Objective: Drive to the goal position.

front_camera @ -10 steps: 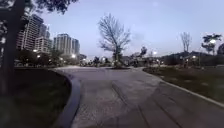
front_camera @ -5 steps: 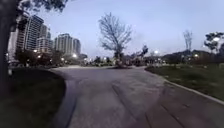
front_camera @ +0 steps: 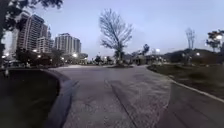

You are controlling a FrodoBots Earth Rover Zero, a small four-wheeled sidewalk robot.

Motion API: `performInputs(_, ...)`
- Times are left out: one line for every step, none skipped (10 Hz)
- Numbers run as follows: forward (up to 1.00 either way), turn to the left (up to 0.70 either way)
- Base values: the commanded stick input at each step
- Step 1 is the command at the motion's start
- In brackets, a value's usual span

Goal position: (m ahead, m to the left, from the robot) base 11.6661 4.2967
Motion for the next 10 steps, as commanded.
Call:
performInputs(0.70,0.00)
performInputs(0.70,0.00)
performInputs(0.70,0.00)
performInputs(0.70,0.00)
performInputs(0.70,0.00)
performInputs(0.70,0.00)
performInputs(0.70,0.00)
performInputs(0.70,0.00)
performInputs(0.70,0.00)
performInputs(0.70,0.00)
